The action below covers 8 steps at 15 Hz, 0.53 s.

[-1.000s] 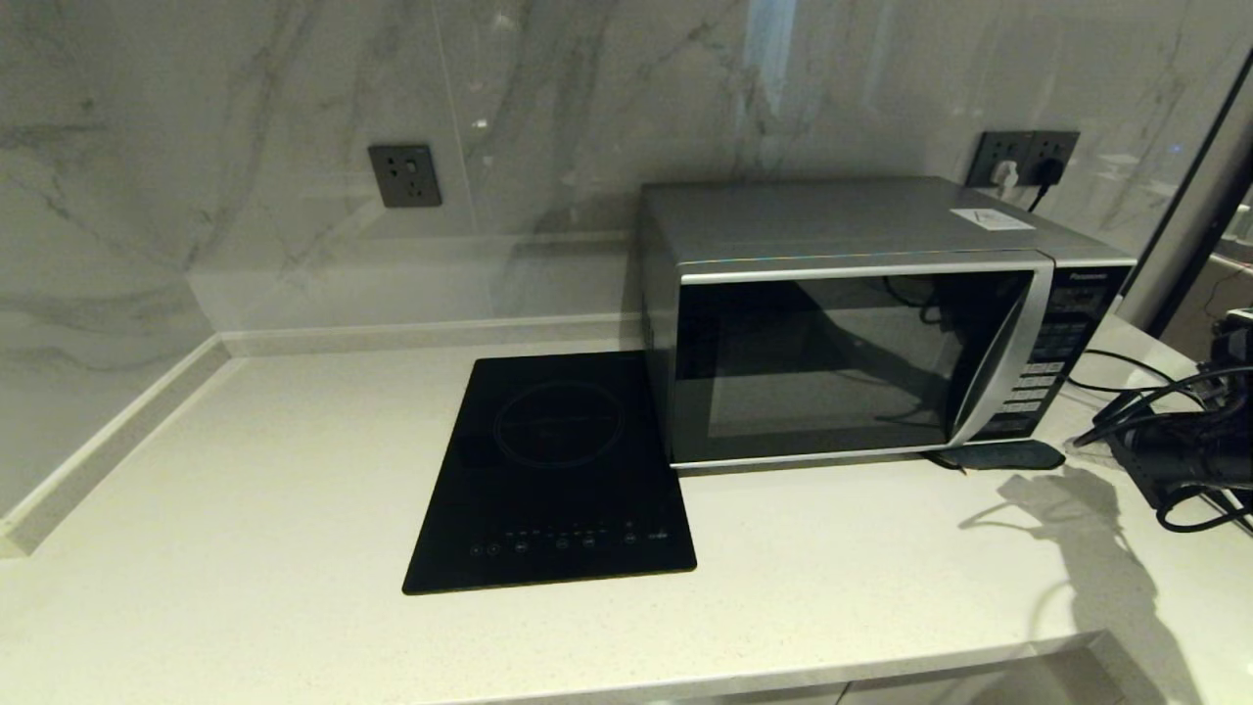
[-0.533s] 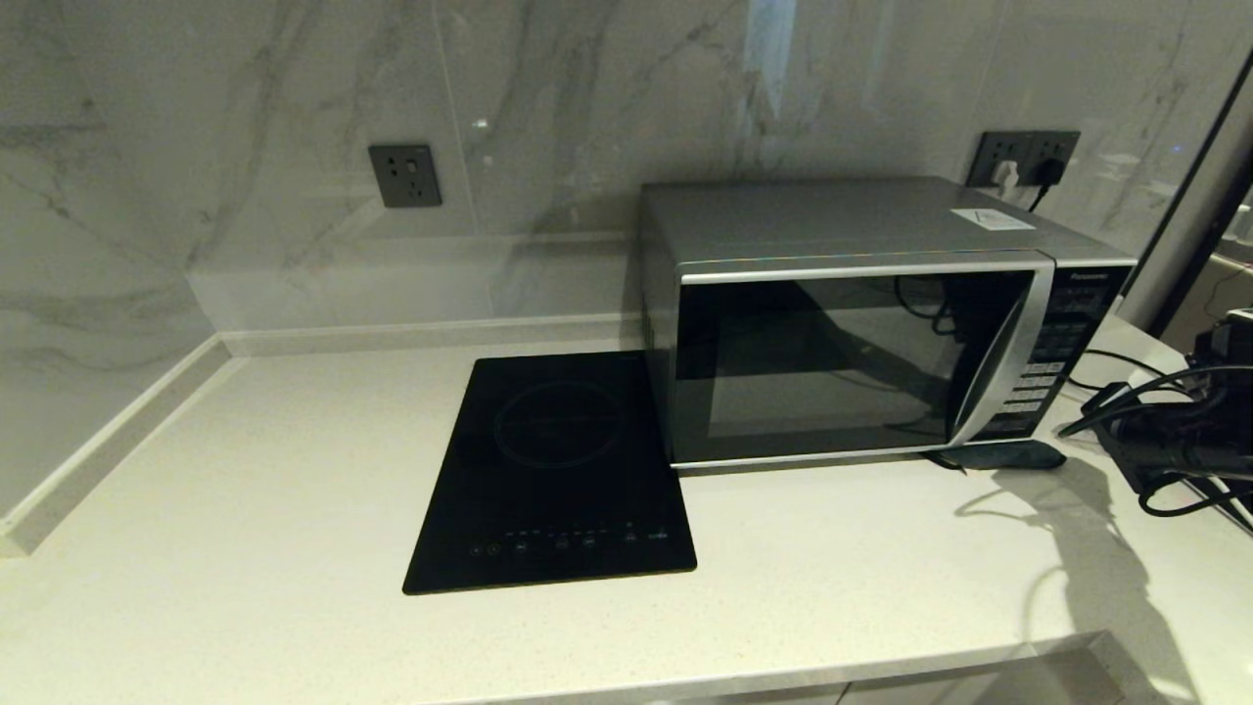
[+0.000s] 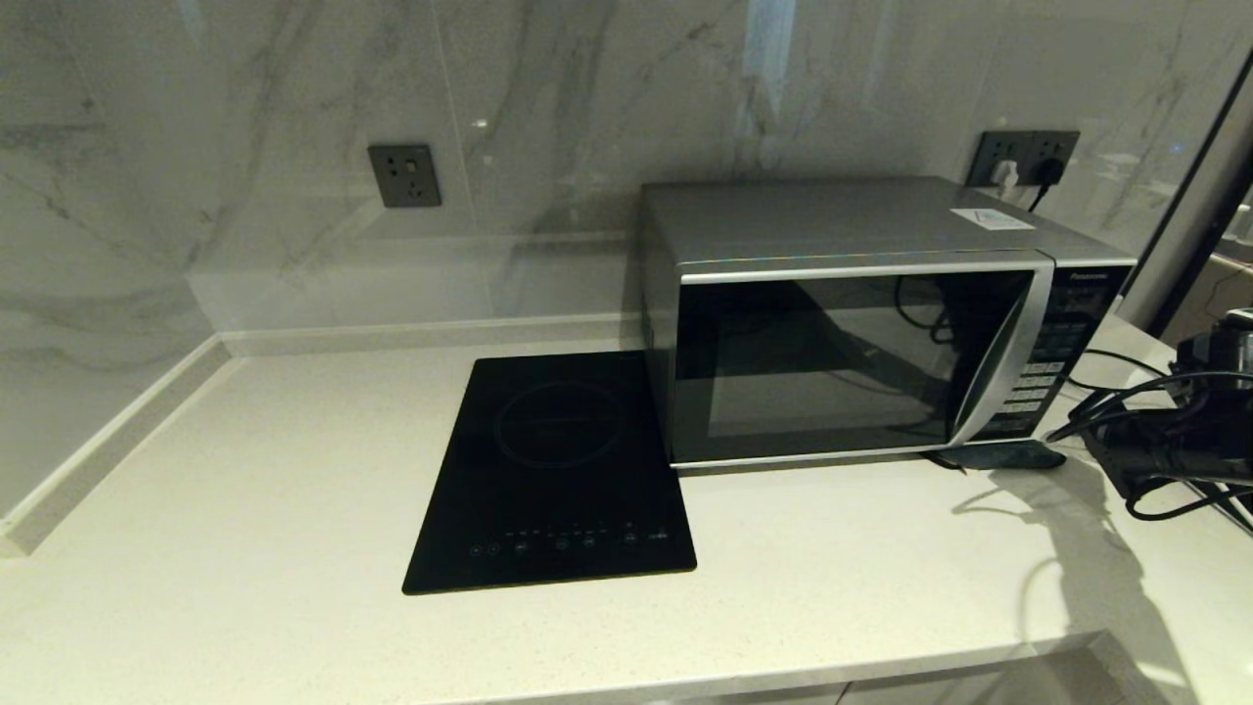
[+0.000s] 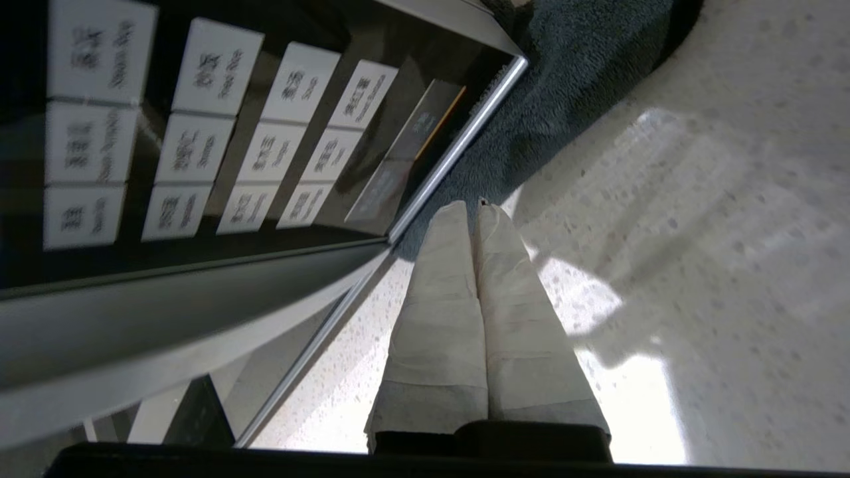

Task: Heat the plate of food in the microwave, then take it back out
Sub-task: Close the microwave oven

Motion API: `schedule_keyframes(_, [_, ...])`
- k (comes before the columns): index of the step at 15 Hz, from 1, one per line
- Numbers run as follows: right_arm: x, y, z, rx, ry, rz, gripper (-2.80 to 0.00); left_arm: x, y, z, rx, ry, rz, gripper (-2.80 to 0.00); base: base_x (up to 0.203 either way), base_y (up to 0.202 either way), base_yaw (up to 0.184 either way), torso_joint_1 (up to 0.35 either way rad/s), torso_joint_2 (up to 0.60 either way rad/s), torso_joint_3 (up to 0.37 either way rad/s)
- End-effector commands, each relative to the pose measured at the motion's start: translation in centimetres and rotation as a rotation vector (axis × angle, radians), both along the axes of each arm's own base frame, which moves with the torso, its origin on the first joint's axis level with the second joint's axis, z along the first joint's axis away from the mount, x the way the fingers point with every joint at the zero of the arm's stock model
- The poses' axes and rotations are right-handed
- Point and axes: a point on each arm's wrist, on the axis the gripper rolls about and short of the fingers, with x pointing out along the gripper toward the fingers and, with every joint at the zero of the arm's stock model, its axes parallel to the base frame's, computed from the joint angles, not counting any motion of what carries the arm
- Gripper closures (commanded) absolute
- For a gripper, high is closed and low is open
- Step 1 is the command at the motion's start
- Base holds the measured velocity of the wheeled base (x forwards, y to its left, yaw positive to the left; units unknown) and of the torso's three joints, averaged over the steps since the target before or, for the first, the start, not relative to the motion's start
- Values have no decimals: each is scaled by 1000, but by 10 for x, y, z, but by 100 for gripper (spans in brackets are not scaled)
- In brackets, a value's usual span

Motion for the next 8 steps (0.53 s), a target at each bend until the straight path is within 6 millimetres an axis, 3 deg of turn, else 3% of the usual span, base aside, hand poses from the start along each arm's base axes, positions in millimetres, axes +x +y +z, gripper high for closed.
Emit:
schedule_keyframes(1, [7, -3, -7, 9, 7, -2, 0, 0, 0, 0, -1, 1, 1, 0, 0, 0, 0, 0, 0, 0])
schedule_keyframes(8, [20, -7, -9, 22, -12, -5, 0, 0, 0, 0, -1, 1, 1, 0, 0, 0, 0, 0, 0, 0])
